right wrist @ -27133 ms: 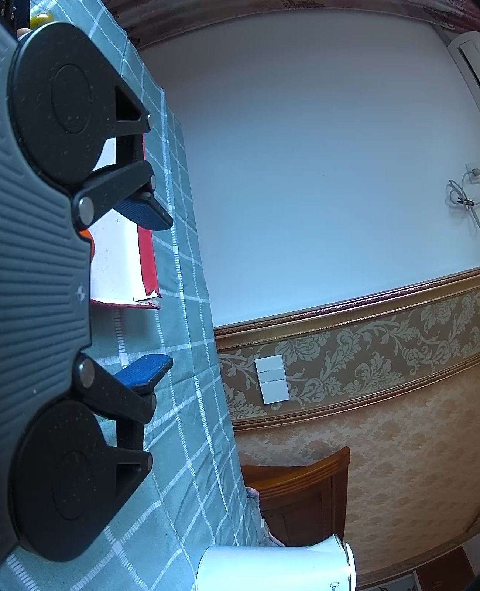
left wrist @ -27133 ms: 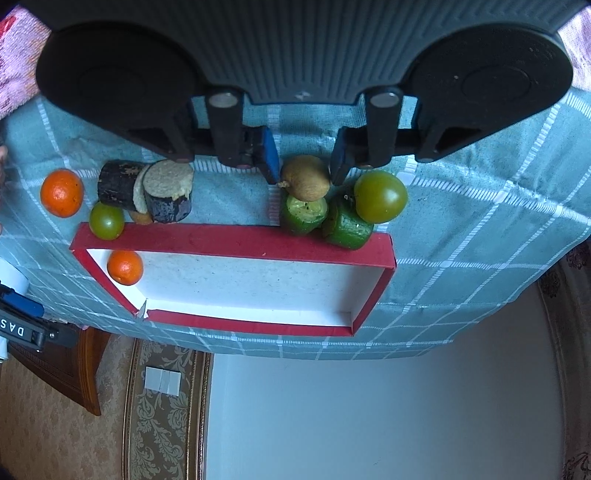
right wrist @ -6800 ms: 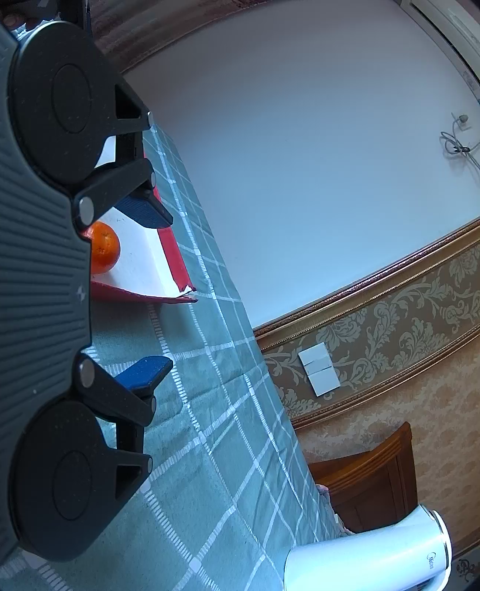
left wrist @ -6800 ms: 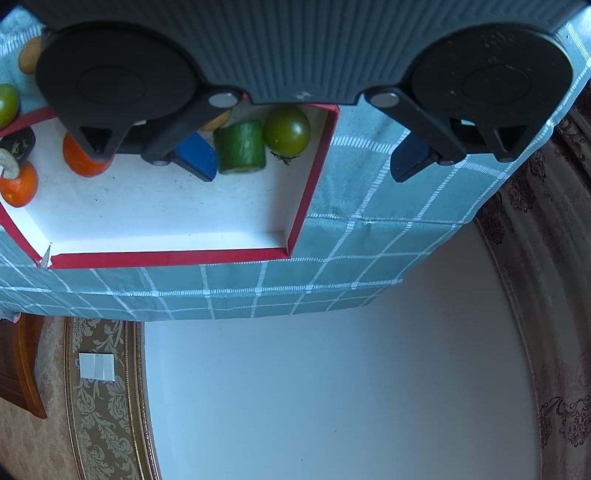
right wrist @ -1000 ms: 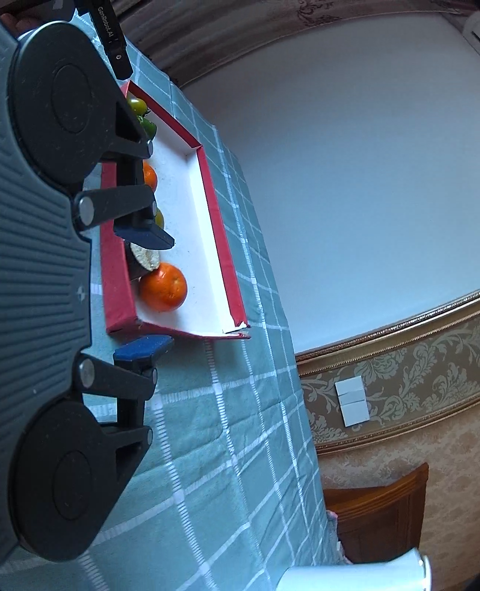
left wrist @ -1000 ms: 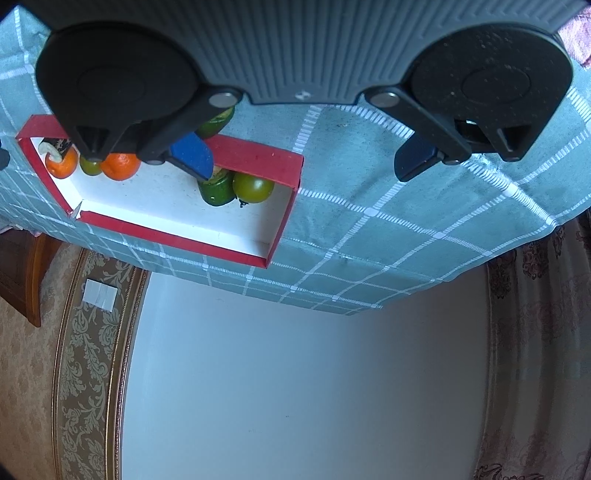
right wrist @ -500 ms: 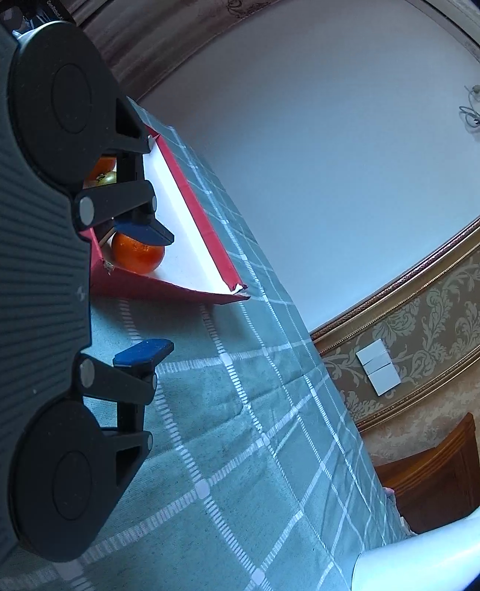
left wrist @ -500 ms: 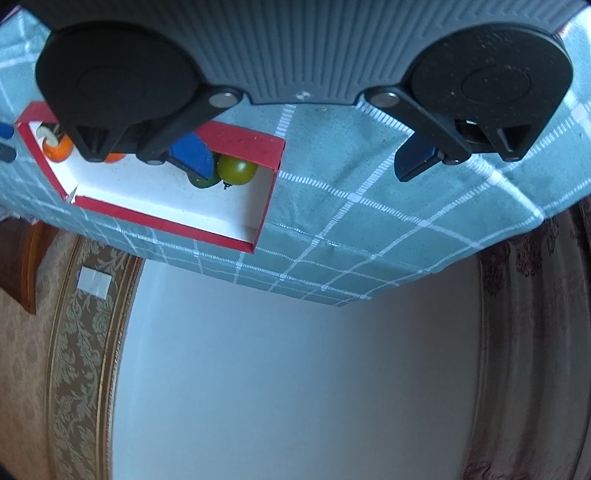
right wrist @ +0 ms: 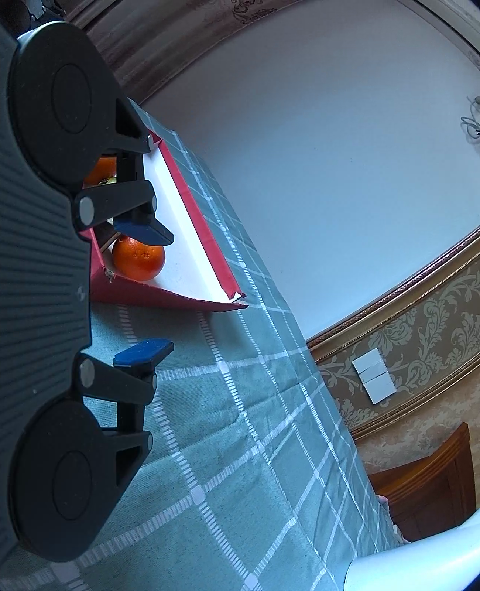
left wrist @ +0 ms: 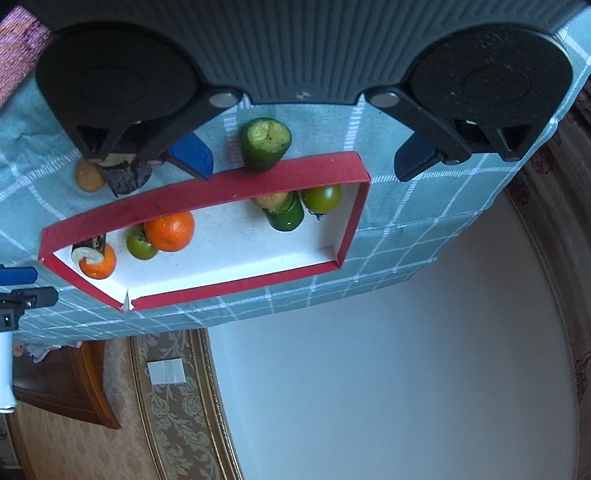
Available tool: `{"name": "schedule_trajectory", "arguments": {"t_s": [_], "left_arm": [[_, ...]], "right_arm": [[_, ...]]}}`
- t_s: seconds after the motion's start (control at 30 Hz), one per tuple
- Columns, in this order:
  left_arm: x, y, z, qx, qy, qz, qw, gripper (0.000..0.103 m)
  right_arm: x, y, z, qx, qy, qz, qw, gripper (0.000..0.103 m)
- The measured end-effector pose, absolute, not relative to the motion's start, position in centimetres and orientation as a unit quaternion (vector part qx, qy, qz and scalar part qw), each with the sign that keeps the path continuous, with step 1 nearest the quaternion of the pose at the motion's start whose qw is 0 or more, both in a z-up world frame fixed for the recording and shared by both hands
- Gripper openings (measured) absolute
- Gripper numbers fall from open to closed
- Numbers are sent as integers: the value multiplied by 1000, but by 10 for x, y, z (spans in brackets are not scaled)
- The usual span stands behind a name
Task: Organize fruits
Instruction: 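Withdraw the right gripper from the tray, then reach the left gripper to the green cucumber piece and close on it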
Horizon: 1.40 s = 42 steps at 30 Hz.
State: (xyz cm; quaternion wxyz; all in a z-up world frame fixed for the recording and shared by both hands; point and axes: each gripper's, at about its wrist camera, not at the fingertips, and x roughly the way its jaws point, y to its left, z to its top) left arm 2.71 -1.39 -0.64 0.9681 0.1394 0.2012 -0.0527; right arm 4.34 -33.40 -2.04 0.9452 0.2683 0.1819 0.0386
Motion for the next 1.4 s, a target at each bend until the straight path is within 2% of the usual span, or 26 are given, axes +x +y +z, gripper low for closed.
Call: {"name": "schedule_trajectory", "arguments": {"t_s": [0.23, 0.3, 0.37, 0.43, 0.6, 0.77, 0.87, 0.97, 1.1, 1.4], "left_arm": [[46, -9, -8, 116, 231, -54, 964, 103], [48, -7, -8, 110, 235, -55, 964, 100], [51, -6, -10, 108, 246, -59, 961, 95], [55, -4, -11, 102, 260, -64, 958, 85], [60, 0, -13, 85, 277, -64, 955, 79], [60, -4, -15, 96, 282, -80, 951, 59], [57, -8, -15, 106, 278, -81, 951, 52], [56, -11, -15, 111, 274, -87, 951, 39], [52, -17, -15, 126, 267, -89, 951, 30], [50, -11, -12, 112, 259, -59, 958, 30]], "right_arm": [[43, -333, -20, 269, 182, 39, 945, 55], [44, -333, -21, 269, 182, 40, 945, 55], [44, -333, -21, 269, 183, 40, 945, 55], [44, -333, -21, 269, 183, 40, 945, 55], [44, -333, -21, 269, 183, 39, 945, 56], [44, -334, -21, 272, 181, 38, 944, 56], [44, -335, -21, 273, 180, 38, 944, 56], [43, -335, -21, 273, 180, 37, 944, 57], [43, -335, -21, 273, 179, 37, 944, 57], [42, -336, -21, 273, 177, 37, 945, 57]]}}
